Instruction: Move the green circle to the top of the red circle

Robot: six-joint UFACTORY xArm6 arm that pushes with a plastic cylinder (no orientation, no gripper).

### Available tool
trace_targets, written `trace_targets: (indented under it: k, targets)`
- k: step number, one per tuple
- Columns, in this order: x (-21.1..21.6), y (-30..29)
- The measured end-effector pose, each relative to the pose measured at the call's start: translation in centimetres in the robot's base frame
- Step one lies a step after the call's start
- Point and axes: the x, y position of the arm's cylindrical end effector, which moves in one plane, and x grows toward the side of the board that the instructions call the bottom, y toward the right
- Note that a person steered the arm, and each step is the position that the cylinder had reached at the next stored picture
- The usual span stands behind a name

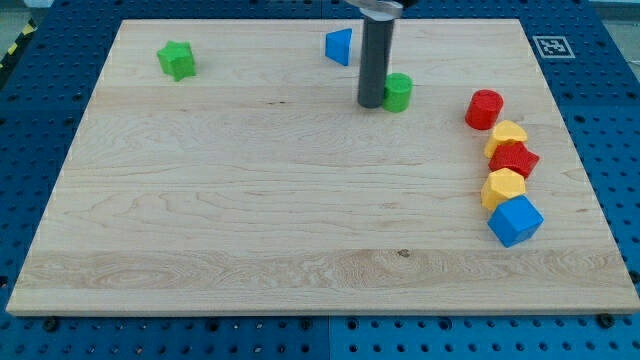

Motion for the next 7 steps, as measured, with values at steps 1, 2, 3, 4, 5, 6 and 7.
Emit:
trace_targets:
  k: [1,2,3,4,5,6,7]
  targets:
    - [0.0,2.8]
    - [0.0,4.3]
    - [-0.1,5.0]
    - [-1.5,4.3]
    - [-1.8,4.8]
    - [-1.8,6.3]
    - [-1.8,6.8]
